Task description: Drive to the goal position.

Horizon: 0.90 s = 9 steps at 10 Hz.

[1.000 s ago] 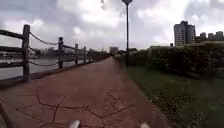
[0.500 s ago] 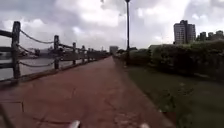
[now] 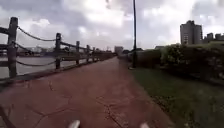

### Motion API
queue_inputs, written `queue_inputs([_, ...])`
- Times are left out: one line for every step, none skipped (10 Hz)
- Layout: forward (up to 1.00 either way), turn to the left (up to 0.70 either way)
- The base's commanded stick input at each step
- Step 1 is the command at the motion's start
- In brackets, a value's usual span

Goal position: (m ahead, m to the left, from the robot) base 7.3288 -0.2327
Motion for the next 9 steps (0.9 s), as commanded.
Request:
queue_inputs([0.70,0.04])
queue_inputs([0.70,0.00])
queue_inputs([0.70,0.00])
queue_inputs([0.70,0.00])
queue_inputs([0.70,0.00])
queue_inputs([0.70,0.00])
queue_inputs([0.70,0.00])
queue_inputs([0.70,0.00])
queue_inputs([0.70,0.00])
